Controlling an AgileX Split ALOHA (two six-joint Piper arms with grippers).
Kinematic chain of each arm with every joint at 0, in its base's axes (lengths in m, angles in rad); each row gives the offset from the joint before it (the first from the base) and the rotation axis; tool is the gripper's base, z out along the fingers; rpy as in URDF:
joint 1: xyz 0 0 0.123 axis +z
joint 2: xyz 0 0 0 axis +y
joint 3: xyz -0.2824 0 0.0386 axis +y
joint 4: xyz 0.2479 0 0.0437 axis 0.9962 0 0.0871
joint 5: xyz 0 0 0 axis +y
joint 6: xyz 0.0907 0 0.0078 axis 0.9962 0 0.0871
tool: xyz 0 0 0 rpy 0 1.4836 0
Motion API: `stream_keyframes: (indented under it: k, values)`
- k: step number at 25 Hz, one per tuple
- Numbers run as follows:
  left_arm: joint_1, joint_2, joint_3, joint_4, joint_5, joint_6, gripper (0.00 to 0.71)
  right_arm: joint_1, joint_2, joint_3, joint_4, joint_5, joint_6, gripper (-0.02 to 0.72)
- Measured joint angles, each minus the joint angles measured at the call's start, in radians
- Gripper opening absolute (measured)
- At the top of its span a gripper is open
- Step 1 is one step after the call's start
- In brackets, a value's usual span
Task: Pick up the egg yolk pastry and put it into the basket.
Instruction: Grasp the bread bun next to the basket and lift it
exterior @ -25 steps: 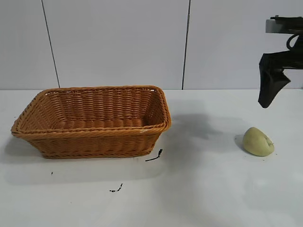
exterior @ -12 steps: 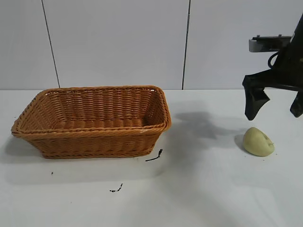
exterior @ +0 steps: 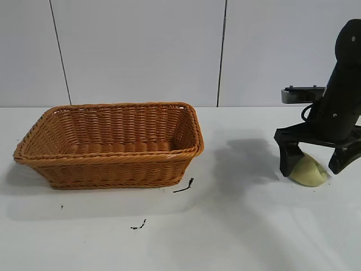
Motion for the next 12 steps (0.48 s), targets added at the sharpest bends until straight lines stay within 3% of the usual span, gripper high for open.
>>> stream_keyframes:
  k: [5, 8, 12]
  values:
    - [0.0, 0.0, 0.0, 0.0, 0.0, 0.0, 0.695, 0.0, 0.0, 0.0, 0.001, -0.001, 0.0, 0.137]
    - [0.0, 0.0, 0.0, 0.0, 0.0, 0.0, 0.695, 0.0, 0.0, -0.001, 0.001, 0.002, 0.0, 0.103]
    - [0.0, 0.0, 0.0, 0.0, 0.0, 0.0, 0.695, 0.0, -0.012, -0.03, 0.001, 0.068, -0.001, 0.097]
